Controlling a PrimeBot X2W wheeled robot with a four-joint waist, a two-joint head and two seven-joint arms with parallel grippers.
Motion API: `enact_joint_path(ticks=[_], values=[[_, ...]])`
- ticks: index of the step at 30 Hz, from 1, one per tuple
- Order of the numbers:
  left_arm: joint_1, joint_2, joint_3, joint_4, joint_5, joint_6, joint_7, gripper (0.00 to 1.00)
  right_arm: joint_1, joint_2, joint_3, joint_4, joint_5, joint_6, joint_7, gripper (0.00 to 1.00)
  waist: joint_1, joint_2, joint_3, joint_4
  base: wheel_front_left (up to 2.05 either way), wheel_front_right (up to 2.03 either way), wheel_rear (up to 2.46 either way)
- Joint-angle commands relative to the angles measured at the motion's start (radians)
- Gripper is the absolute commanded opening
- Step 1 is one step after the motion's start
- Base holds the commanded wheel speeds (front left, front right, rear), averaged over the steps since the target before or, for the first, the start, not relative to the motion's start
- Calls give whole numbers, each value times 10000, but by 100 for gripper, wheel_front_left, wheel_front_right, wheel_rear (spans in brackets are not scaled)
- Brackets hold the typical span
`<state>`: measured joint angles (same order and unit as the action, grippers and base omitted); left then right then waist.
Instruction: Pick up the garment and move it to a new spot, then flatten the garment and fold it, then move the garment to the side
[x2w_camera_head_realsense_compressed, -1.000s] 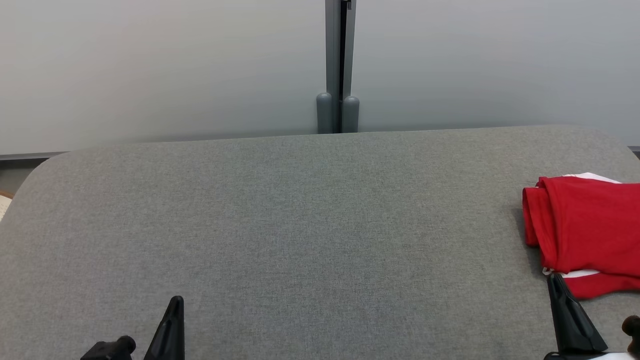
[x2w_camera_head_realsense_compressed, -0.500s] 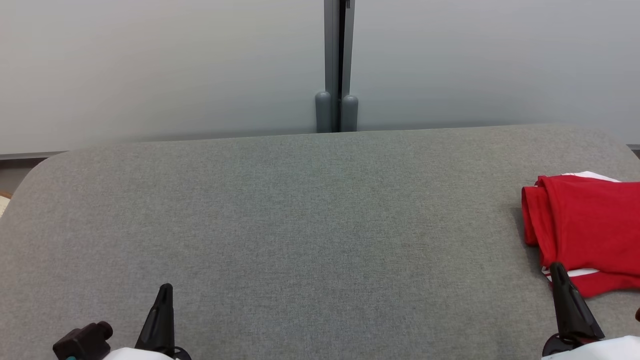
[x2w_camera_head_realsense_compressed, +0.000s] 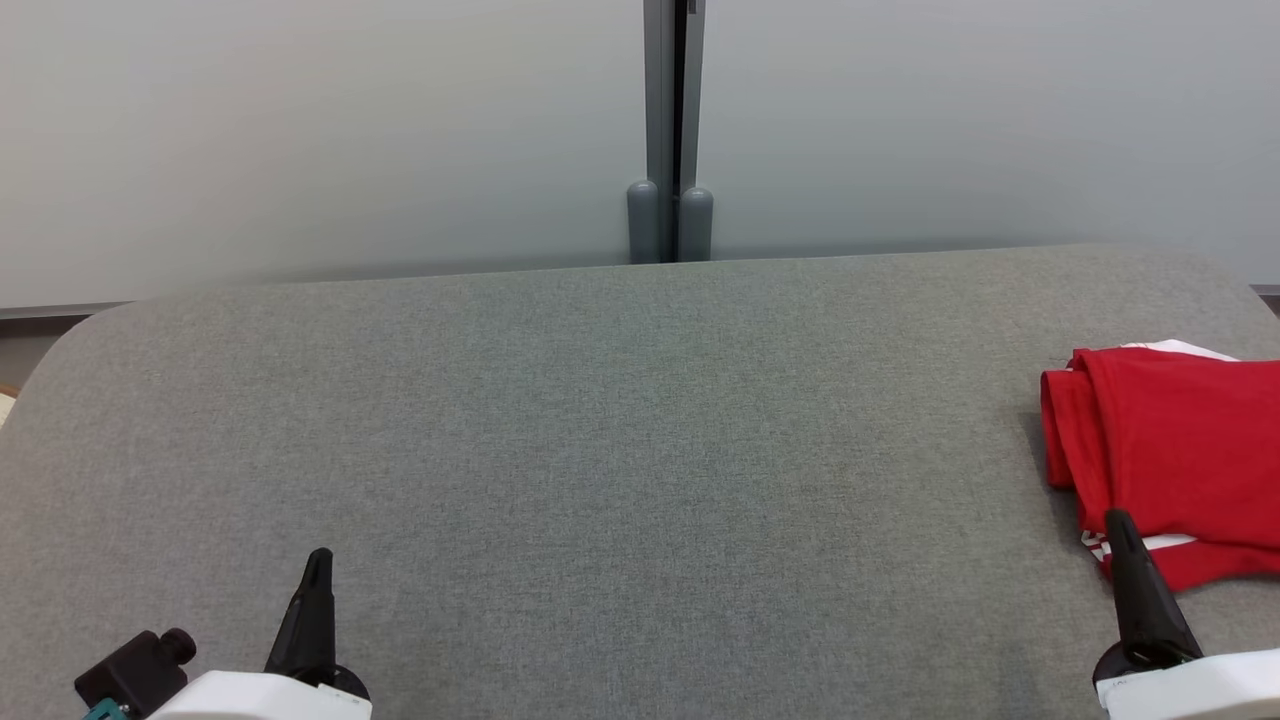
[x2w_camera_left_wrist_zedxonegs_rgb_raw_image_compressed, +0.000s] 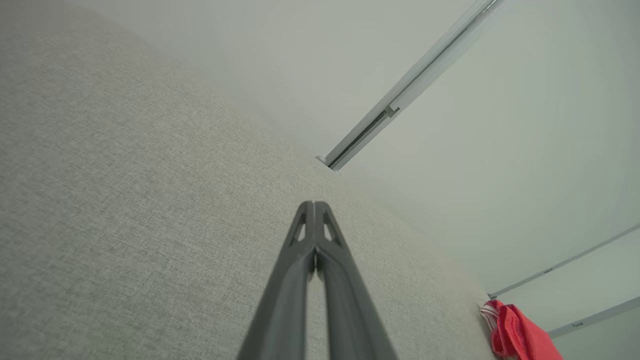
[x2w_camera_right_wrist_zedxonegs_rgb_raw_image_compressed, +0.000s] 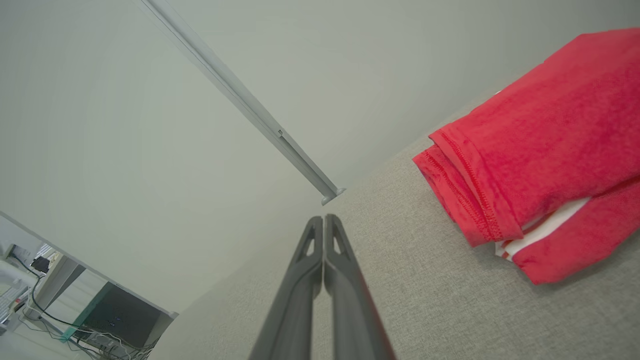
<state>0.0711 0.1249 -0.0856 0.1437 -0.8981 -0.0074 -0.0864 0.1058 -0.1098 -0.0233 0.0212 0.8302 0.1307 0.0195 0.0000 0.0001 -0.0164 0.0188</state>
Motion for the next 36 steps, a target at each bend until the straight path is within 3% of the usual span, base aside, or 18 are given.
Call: enact_joint_path(ticks=[1, 36], values=[[-327, 53, 133, -50, -359, -89, 74, 0, -273, -40, -52, -17, 390, 1, 62, 0, 0, -1, 4, -3, 0, 0, 0], [-1082, -247, 943, 446, -3737, -673, 933, 0, -1198, 121, -279, 1065, 4148, 1, 338, 0, 0, -1, 78, -75, 0, 0, 0]])
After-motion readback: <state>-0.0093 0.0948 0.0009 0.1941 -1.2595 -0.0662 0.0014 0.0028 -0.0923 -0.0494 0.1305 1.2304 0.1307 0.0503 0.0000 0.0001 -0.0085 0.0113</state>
